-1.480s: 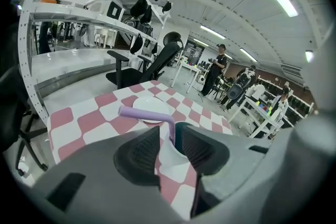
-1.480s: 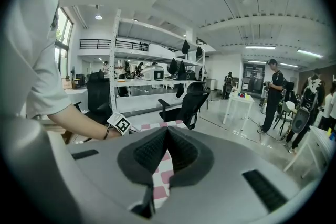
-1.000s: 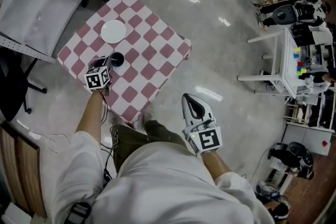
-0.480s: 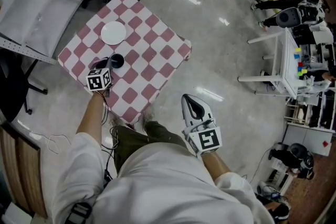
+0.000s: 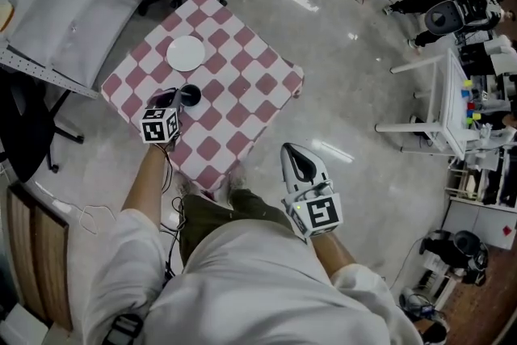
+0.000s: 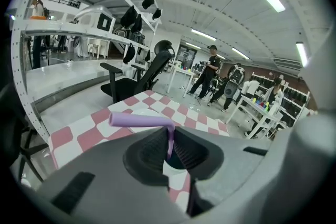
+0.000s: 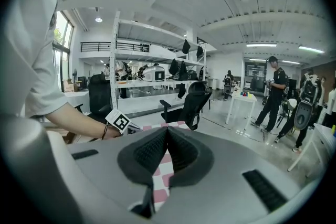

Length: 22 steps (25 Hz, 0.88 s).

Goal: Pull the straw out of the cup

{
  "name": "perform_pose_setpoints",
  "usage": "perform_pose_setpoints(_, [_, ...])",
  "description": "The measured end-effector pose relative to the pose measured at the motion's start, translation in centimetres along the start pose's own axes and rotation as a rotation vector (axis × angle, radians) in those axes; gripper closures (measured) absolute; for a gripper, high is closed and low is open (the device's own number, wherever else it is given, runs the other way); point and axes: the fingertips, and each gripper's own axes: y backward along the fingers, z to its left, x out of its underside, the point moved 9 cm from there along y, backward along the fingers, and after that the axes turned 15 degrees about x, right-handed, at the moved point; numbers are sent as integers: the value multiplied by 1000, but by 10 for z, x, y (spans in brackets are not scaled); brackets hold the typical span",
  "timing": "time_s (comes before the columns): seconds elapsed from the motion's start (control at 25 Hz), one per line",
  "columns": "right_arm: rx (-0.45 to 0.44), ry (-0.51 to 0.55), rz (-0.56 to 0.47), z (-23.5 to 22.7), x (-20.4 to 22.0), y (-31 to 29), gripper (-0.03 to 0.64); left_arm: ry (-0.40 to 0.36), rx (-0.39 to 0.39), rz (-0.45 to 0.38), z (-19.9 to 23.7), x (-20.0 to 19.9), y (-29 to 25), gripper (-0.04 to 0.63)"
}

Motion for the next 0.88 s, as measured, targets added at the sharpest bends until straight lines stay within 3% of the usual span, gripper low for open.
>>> perform_pose_setpoints(0.88, [-111, -31, -124, 21, -23, -12, 614, -209, 68, -70, -77, -64, 86, 560])
